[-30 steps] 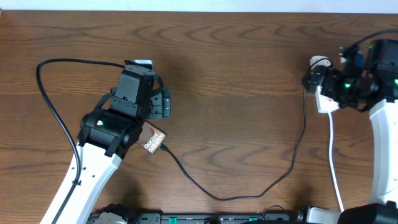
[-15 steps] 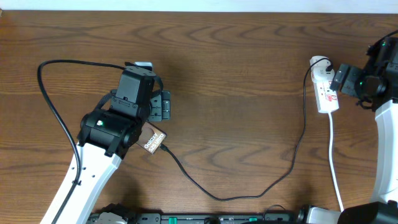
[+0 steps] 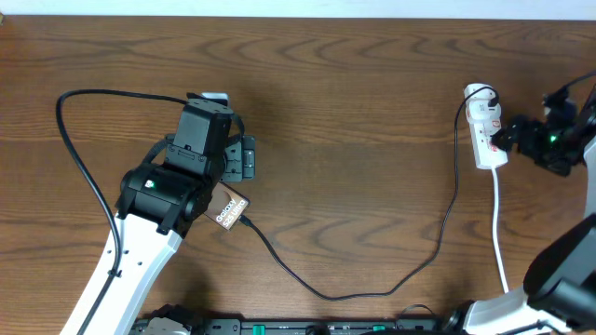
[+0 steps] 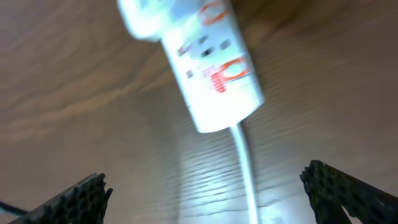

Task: Plug charger to phone and switch on socket
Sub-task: 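Move the right gripper to the power strip beside the white charger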

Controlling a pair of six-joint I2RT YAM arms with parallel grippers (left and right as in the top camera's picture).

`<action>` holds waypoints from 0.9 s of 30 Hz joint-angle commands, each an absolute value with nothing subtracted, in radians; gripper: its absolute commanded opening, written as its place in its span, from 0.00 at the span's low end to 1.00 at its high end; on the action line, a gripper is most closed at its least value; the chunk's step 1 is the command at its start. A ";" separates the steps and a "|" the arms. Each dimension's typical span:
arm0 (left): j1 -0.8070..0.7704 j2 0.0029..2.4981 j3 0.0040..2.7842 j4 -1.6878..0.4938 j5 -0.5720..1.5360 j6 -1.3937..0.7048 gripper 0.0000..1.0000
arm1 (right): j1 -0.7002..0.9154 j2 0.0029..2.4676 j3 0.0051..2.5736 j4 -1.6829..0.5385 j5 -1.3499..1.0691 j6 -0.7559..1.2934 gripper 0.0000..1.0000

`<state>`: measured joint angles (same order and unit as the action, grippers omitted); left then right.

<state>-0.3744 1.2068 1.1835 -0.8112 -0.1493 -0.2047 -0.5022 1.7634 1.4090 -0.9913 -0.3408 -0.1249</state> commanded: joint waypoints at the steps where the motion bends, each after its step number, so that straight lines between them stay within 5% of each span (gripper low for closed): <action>1: -0.377 1.209 1.199 -0.814 -0.165 -0.188 0.92 | -0.507 1.808 1.408 -1.027 -0.512 -0.248 0.99; 27: -0.377 1.209 1.199 -0.813 -0.165 -0.188 0.91 | -0.509 1.864 1.410 -0.823 -0.513 -0.195 0.99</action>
